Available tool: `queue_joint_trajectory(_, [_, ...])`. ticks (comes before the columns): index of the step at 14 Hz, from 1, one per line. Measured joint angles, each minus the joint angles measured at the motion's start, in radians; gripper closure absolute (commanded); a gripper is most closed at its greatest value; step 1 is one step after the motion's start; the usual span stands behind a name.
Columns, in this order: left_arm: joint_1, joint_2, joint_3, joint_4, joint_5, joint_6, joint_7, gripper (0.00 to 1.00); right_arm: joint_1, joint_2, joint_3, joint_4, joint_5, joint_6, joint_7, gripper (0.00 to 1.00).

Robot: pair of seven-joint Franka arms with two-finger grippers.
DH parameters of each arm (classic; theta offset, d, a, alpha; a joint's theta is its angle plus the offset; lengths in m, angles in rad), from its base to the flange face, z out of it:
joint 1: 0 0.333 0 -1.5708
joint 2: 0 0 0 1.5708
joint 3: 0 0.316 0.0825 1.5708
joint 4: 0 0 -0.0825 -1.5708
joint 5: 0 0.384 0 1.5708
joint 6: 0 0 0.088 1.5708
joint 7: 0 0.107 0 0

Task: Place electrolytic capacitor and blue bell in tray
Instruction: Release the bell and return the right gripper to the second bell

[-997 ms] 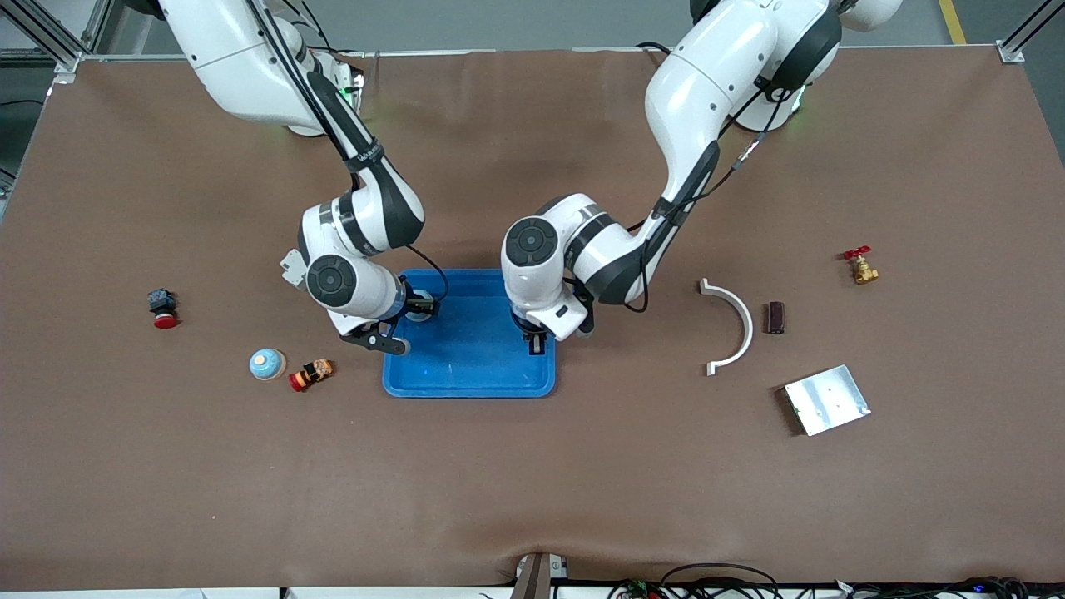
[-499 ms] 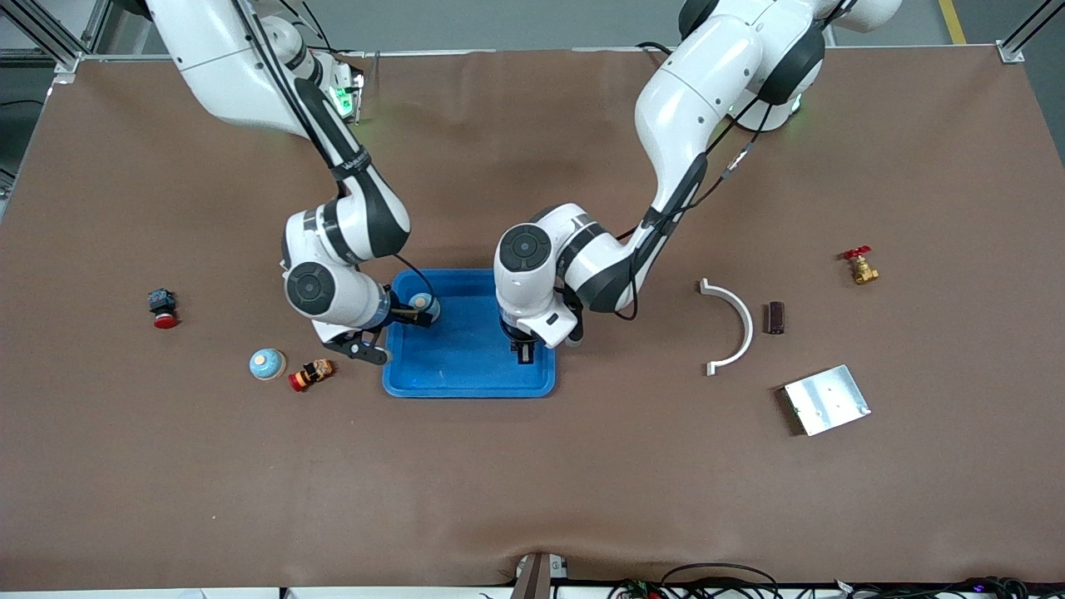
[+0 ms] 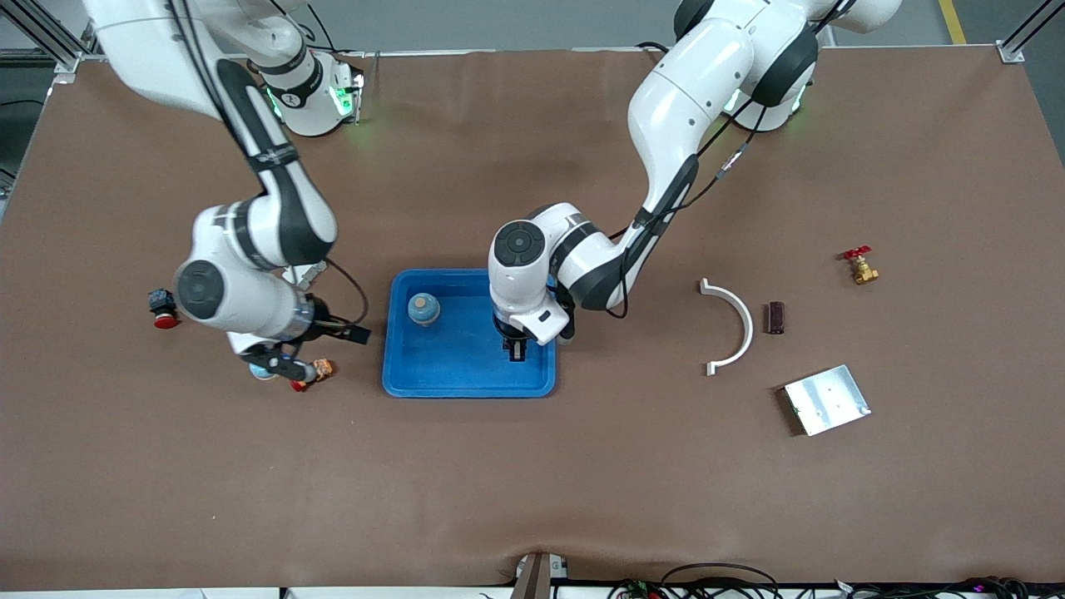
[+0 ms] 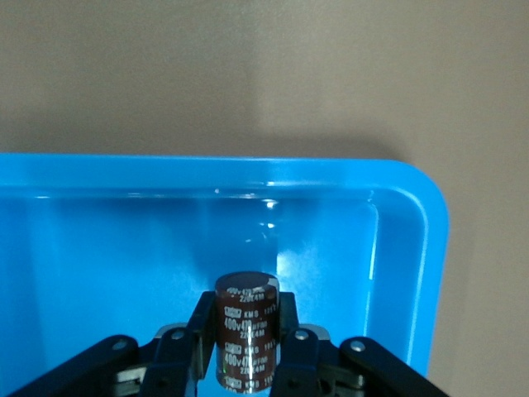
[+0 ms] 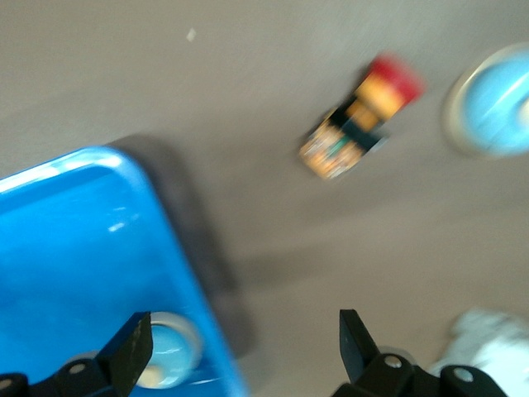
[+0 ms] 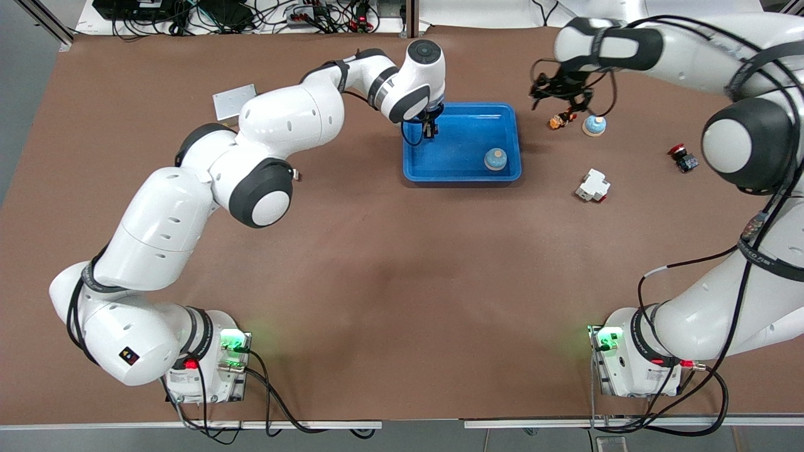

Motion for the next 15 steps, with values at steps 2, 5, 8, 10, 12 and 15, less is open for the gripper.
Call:
queue_joint_trajectory(2, [-0.004,0.012,0.003,0.001,0.000,0.005,0.000,1.00,-0.085,-0.002,-0.011,-0.009,-0.044,-0.002,-0.206,0.00])
queue_joint_trajectory(5, [-0.006,0.024,0.004,0.004,0.000,0.008,0.001,1.00,-0.148,-0.002,-0.022,-0.015,-0.205,0.027,-0.329,0.00])
queue_joint_trajectory(8, [-0.007,0.025,0.005,0.005,0.000,0.008,0.013,0.09,-0.159,0.020,-0.022,-0.026,-0.224,0.102,-0.428,0.00])
queue_joint_trajectory(10, [-0.009,0.026,0.005,0.006,0.000,0.008,0.048,0.00,-0.159,0.053,-0.022,-0.028,-0.225,0.146,-0.452,0.00])
queue_joint_trajectory(12, [-0.009,0.026,0.005,0.009,0.000,0.001,0.061,0.00,-0.158,0.088,-0.020,-0.029,-0.225,0.183,-0.472,0.00])
queue_joint_trajectory(15, [-0.008,0.013,0.003,0.031,0.000,-0.067,0.069,0.00,-0.163,0.130,-0.021,-0.029,-0.227,0.223,-0.518,0.00])
